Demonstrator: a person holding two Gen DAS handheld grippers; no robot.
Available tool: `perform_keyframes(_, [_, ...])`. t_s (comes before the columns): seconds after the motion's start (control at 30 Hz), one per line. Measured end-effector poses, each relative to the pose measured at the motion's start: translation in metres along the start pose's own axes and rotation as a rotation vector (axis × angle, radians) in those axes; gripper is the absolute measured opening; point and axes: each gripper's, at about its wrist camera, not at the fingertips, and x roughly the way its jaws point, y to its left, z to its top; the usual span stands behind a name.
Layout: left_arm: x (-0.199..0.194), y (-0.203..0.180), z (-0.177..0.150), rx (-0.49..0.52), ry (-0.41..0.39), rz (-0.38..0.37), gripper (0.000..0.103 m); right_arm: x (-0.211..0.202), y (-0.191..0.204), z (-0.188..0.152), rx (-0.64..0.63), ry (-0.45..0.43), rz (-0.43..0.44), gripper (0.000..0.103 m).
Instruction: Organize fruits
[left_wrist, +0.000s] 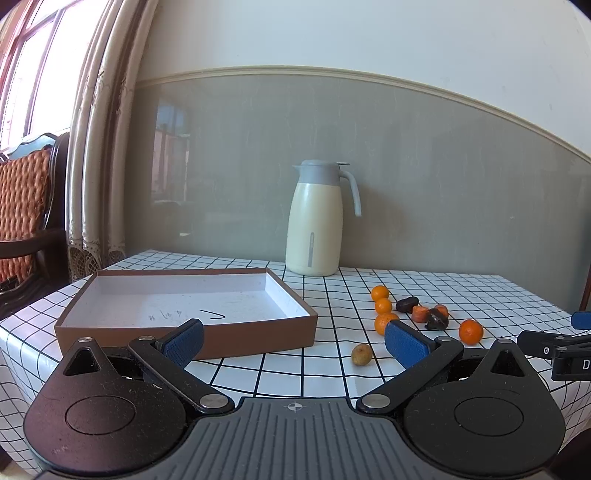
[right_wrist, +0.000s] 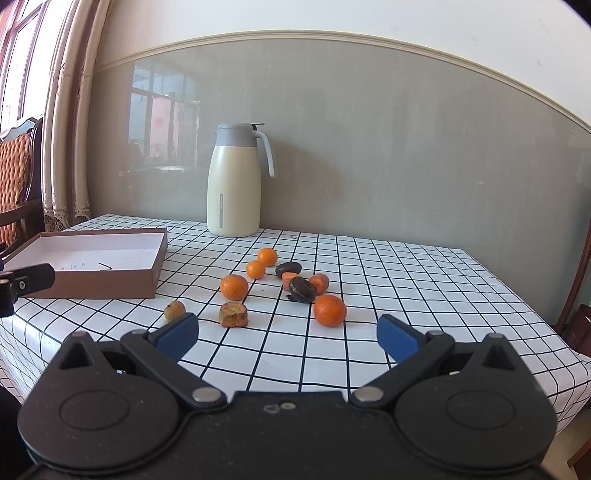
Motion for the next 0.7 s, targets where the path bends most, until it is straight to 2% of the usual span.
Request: perform_keyframes(0.7, [-0.0002,0.0017,-0.0012,-0.002,-0.003,-0.001,0.103,-0.0001,-0.0001,0.0,-0.003,0.001,0.001,0.097])
